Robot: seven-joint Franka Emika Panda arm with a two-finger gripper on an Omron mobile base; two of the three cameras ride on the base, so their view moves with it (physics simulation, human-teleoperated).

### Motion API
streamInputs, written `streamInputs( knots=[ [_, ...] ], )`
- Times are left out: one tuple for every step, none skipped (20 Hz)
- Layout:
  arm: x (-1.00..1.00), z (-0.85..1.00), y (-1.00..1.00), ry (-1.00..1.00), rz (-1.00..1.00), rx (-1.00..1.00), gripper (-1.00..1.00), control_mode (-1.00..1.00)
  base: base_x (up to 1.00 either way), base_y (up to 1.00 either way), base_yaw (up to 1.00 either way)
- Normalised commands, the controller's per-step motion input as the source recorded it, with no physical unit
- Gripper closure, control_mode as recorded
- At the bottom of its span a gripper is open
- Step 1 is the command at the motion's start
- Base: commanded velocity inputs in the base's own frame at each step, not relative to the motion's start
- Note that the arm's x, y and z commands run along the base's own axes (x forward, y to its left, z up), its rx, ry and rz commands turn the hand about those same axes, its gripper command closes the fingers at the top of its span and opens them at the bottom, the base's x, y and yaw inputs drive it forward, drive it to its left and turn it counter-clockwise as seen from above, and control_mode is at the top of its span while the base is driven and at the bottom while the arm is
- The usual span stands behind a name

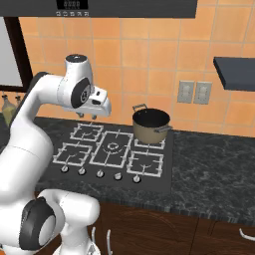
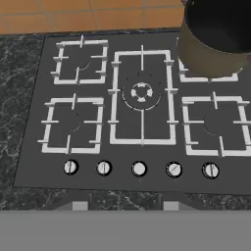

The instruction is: Turn off the rear right burner of the stove.

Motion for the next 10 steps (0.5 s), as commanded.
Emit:
streamInputs(
  knots=[
    [-0.07, -0.02, 0.0, 0.0, 0.0, 0.0, -1.0, -1.0, 0.0, 0.0, 0.0],
    [-0.24, -0.26, -0.14, 0.01, -0.02, 0.0, -1.0, -1.0, 0.0, 0.0, 0.0],
    [-0.34, -0.44, -0.27, 0.05, -0.05, 0.0, -1.0, -1.0, 0.0, 0.0, 0.0],
    [-0.41, -0.57, -0.36, 0.09, -0.07, 0.0, -1.0, -1.0, 0.0, 0.0, 0.0],
    [-0.54, -0.7, -0.47, 0.11, -0.1, 0.0, -1.0, -1.0, 0.0, 0.0, 0.0],
    [-0.59, -0.78, -0.54, 0.13, -0.12, 0.0, -1.0, -1.0, 0.0, 0.0, 0.0],
    [-0.6, -0.85, -0.59, 0.17, -0.14, 0.0, -1.0, -1.0, 0.0, 0.0, 0.0],
    [-0.5, -0.95, -0.47, 0.18, -0.18, 0.0, -1.0, -1.0, 0.0, 0.0, 0.0],
    [-0.37, -1.0, -0.4, 0.21, -0.23, 0.0, -1.0, -1.0, 0.0, 0.0, 0.0],
    [-0.21, -1.0, -0.34, 0.24, -0.28, 0.0, -1.0, -1.0, 0.0, 0.0, 0.0]
  ],
)
